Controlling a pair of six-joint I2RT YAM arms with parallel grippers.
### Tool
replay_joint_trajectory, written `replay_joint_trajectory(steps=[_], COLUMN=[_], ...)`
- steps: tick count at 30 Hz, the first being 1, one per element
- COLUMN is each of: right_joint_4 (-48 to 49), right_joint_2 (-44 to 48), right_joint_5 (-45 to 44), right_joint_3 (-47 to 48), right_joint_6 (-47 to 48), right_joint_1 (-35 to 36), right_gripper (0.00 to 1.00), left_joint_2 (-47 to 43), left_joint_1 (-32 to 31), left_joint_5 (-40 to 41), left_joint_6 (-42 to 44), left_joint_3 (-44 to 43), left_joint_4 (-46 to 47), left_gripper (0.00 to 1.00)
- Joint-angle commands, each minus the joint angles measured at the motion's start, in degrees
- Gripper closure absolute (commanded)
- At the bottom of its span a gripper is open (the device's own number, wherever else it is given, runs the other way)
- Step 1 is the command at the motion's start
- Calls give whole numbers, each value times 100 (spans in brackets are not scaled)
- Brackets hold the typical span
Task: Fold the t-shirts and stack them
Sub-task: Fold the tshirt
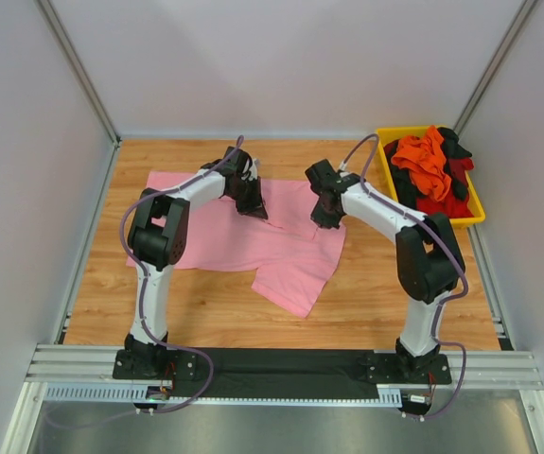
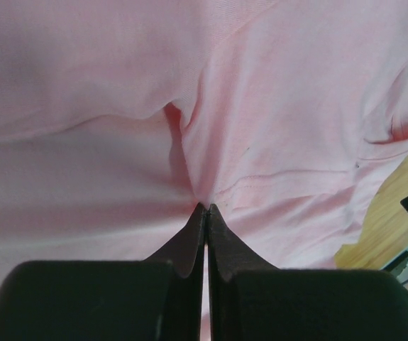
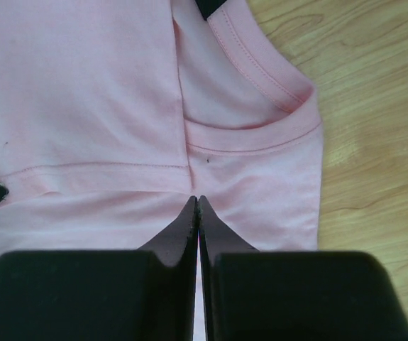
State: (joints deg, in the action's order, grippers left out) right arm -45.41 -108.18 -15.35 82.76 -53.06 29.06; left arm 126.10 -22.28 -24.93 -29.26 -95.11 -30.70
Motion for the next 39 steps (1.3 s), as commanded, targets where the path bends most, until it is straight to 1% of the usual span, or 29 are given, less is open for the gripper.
replay_joint_trajectory(steps=[1, 3, 4, 7, 10, 13, 20, 25, 30, 32, 33, 34, 35, 39], right_joint_4=[137, 85, 67, 102, 303, 454, 392, 419, 225, 225, 260, 287, 322, 471], right_joint_2=[122, -44, -106, -299, -370, -388, -458, -590, -599, -555, -520, -485, -459, -274], right_joint_5=[-144, 5, 67, 234, 393, 481, 428, 472, 130, -19, -38, -46, -38, 24], right_joint_3=[-102, -76, -50, -49, -137, -181, -85, -67, -137, -330, -400, -549, -603, -945], right_joint_6=[33, -3, -29, -90, -82, -64, -91, -152, -205, -257, -275, -310, -337, -460], right_joint_1=[-14, -14, -23, -14, -14, -5, -5, -6, -49, -102, -128, -155, -164, -164], right_gripper=[100, 98, 93, 84, 81, 80, 80, 85, 85, 84, 84, 84, 84, 84], left_joint_2=[-315, -279, -279, -244, -218, -183, -130, -78, -25, -42, -51, -51, -59, -147], left_joint_1=[-48, -48, -48, -48, -48, -48, -57, -66, -136, -145, -145, -145, -145, -145], left_joint_5=[-38, -30, -21, 40, 145, 199, 120, 120, 93, 67, 24, -12, -64, -196], left_joint_6=[-195, -203, -203, -203, -160, -151, -177, -238, -265, -317, -379, -405, -432, -537], left_joint_3=[-78, -60, -52, -25, 1, 19, 80, 115, 159, 212, 238, 256, 291, 440], left_joint_4=[-68, -68, -68, -120, -182, -200, -103, -68, -33, -7, 63, 99, 125, 283], left_gripper=[100, 100, 100, 100, 100, 100, 100, 100, 100, 100, 99, 94, 92, 85])
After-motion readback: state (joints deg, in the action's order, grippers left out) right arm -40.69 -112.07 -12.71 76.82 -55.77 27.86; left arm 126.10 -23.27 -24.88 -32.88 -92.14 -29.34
